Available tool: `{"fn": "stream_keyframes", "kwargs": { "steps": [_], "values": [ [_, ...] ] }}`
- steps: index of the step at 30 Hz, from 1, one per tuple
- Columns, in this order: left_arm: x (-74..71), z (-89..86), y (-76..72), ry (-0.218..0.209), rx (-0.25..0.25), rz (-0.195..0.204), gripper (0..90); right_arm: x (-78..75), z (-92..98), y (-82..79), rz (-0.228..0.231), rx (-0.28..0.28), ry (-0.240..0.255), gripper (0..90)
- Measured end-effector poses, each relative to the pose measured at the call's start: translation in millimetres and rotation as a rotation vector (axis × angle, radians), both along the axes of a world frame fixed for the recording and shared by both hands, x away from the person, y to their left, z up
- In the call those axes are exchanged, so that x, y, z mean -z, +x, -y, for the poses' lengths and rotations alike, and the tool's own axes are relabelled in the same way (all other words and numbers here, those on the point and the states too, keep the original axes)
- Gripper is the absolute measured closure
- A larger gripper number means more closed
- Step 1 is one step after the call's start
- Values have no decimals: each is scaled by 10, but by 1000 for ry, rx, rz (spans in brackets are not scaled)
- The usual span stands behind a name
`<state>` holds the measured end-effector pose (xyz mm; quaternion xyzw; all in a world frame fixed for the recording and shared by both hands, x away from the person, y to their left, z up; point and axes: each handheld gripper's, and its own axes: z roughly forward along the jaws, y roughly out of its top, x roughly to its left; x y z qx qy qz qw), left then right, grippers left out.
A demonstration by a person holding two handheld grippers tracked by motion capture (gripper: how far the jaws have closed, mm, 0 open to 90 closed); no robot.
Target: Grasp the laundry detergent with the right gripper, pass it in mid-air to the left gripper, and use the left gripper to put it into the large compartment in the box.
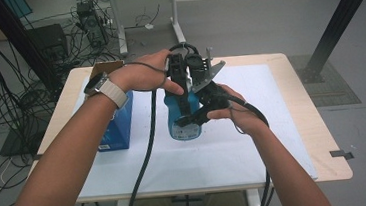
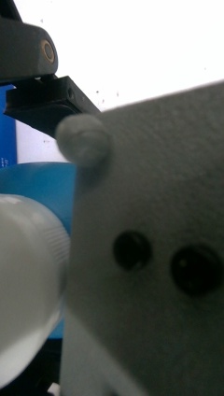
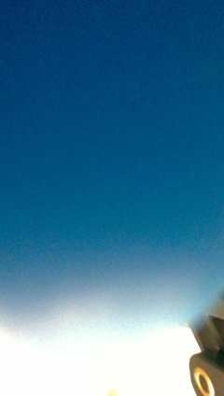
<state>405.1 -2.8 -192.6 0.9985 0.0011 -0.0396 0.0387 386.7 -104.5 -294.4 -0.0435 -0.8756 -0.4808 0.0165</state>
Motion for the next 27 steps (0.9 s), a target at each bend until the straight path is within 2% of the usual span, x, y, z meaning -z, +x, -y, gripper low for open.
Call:
{"fn": "stream_keyframes", "kwargs": {
  "steps": [1, 5, 8, 17, 20, 21, 27],
  "values": [
    [1, -1, 0, 0, 1, -2, 176, -2, -1, -10, -13, -4, 3, 438],
    [3, -3, -2, 0, 4, -6, 191, -2, 0, -12, -18, 0, 4, 438],
    [5, -6, -7, -6, 5, -10, 212, 2, 4, 4, 3, 3, 2, 438],
    [11, -13, -8, -8, 8, -23, 270, -3, -2, -6, -8, 8, 1, 438],
    [14, -14, -9, -9, 8, -26, 286, 2, -2, 3, 3, 2, 2, 438],
    [13, -13, -11, -10, 11, -27, 297, -1, 4, -1, 2, 22, -4, 438],
    [17, -13, -14, -13, 14, -34, 344, -2, 1, -12, -9, 23, -3, 439]
  ]
}}
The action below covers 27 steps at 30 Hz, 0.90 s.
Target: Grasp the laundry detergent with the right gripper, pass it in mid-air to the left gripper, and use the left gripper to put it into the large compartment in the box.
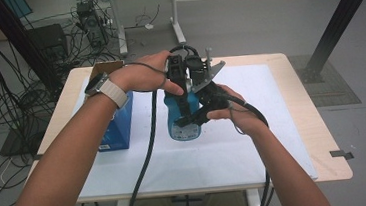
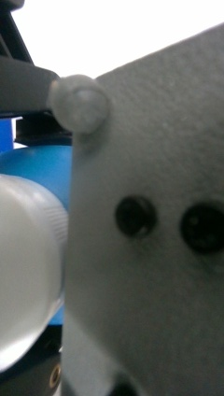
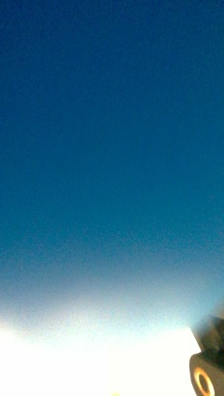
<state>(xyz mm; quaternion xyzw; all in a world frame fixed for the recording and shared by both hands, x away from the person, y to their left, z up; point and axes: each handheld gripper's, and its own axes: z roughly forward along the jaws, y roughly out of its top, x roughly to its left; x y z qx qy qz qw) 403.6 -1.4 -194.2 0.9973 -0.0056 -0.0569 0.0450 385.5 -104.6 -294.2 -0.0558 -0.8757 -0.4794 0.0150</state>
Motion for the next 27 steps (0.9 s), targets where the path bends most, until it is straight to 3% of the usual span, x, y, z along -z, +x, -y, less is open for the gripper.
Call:
{"fn": "stream_keyframes", "kwargs": {
  "steps": [5, 27],
  "values": [
    [1, -9, -7, -7, 0, -6, 383, 2, -7, 5, 11, -7, 4, 439],
    [-4, -17, -42, -9, -4, 7, 393, -9, -15, -19, 18, -9, 1, 440]
  ]
}}
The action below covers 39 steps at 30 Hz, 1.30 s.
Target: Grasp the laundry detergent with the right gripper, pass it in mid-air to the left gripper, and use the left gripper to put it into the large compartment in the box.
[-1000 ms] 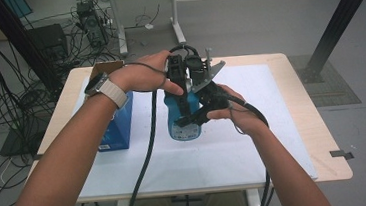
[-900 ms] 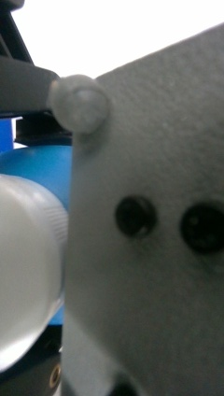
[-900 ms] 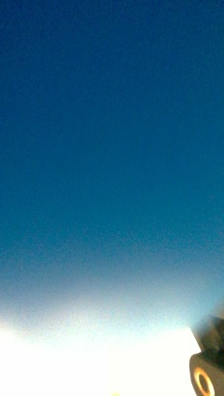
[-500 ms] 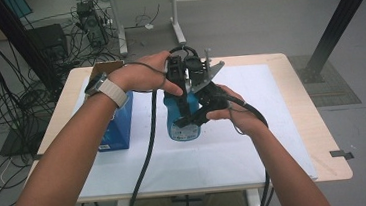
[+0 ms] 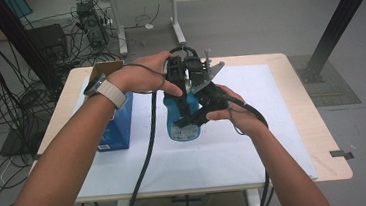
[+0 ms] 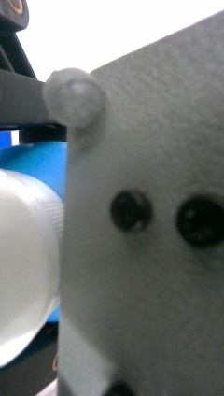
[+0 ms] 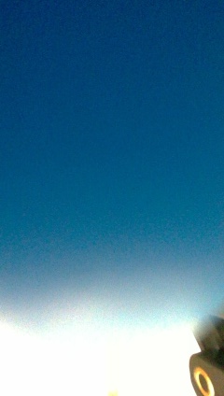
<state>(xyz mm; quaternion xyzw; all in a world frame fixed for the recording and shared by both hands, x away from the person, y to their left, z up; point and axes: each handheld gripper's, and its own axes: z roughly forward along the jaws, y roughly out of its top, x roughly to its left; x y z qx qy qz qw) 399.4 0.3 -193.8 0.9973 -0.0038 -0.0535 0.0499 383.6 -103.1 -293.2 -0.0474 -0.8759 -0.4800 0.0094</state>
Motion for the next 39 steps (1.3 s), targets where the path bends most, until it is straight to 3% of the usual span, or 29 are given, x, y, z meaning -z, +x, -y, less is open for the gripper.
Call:
{"fn": "stream_keyframes", "kwargs": {
  "steps": [26, 33, 34, 39],
  "values": [
    [-25, -14, -6, -19, -5, -2, 392, -25, 13, -24, -16, -4, 8, 440],
    [-30, -24, -9, -26, -7, 0, 392, -28, 11, -13, -3, -13, 6, 440],
    [-32, -26, -11, -29, -8, -2, 392, -31, 7, -23, -18, -18, 12, 440],
    [-39, -32, -17, -36, -9, 1, 392, -41, 12, -17, -1, -13, 4, 440]
  ]
}}
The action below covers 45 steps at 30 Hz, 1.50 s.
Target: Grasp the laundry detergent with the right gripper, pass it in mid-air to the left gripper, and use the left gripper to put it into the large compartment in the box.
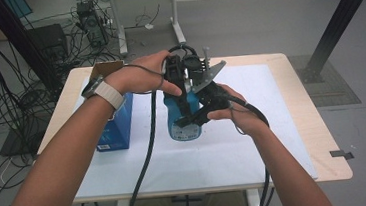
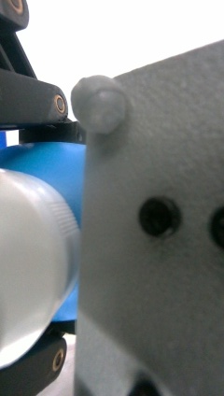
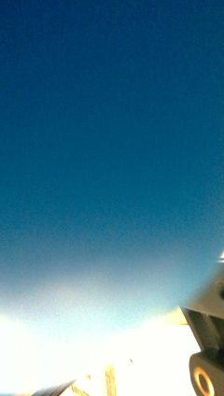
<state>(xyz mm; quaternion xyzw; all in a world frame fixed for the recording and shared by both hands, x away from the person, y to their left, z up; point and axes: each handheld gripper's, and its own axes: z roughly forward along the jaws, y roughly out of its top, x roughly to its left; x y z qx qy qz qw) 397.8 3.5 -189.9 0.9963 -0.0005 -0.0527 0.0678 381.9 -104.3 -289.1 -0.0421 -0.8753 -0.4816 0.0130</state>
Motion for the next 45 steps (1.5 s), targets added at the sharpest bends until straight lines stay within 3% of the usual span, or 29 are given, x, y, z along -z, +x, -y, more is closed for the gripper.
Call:
{"fn": "stream_keyframes", "kwargs": {
  "steps": [3, 16, 20, 22, 24, 26, 34, 35, 36, 43, 45],
  "values": [
    [-8, -1, -3, 1, -1, 0, 392, -7, -3, -10, -13, -8, 7, 440],
    [-27, -13, -13, -3, -4, 0, 392, -26, -4, -8, 4, -9, 1, 440],
    [-31, -24, -17, -5, -4, 1, 392, -33, -13, -21, -12, -12, 6, 440],
    [-32, -30, -19, -6, -5, 2, 392, -33, -16, -10, 6, -10, 1, 440],
    [-37, -37, -16, -8, -7, 3, 391, -39, -25, -21, -13, -12, 6, 440],
    [-37, -44, -15, -12, -9, 2, 391, -39, -26, -9, 4, -10, 2, 440],
    [-37, -52, -9, -13, -11, -1, 391, -39, -33, -2, 4, -11, 0, 439],
    [-39, -53, -9, -14, -11, -1, 391, -44, -35, -11, -12, -15, 5, 440],
    [-41, -55, -10, -15, -12, 0, 391, -43, -34, -1, 4, -15, 0, 440],
    [-43, -64, -7, -22, -14, -2, 391, -47, -34, 2, 4, -20, 3, 440],
    [-44, -62, -5, -19, -13, -3, 391, -50, -34, -7, -11, -19, 6, 439]
  ]
}}
